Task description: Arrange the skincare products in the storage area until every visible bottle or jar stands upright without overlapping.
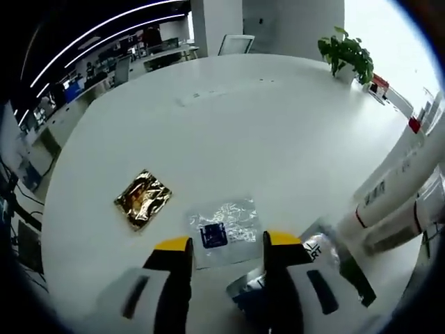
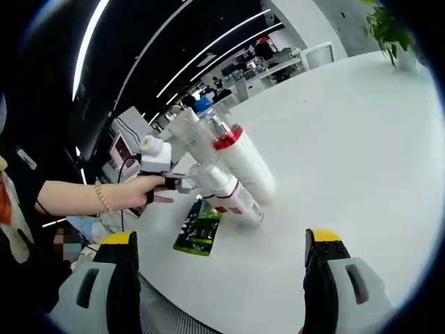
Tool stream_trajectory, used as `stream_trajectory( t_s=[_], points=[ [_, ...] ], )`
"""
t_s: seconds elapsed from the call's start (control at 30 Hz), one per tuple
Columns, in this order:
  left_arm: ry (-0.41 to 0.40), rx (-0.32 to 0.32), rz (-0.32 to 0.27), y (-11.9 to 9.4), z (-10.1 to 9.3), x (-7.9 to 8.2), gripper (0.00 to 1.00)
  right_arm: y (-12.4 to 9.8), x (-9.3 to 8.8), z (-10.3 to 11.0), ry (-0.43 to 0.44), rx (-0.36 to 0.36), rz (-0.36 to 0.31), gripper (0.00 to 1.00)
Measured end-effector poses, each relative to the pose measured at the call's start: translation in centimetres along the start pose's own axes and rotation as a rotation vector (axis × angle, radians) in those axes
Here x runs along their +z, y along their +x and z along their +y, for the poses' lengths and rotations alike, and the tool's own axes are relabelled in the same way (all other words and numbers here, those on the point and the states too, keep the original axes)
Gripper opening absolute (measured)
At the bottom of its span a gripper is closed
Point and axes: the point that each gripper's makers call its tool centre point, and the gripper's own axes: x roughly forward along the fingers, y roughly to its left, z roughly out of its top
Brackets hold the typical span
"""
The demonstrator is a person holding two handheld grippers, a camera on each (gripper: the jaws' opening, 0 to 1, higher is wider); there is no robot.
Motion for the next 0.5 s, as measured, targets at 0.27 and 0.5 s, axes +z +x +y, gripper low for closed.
stream_trajectory(
  t_s=[0.27,0.5],
  points=[
    [0.104,0.0,-0.065,-1.3,0.0,1.3,0.37,0.5,-0.1,1.2,-0.009,0.026,0.003,1.0],
    [0.094,-0.016,-0.118,-3.3,-0.3,1.3,0.37,0.6,0.2,2.3,-0.02,0.052,-0.004,1.0]
  ],
)
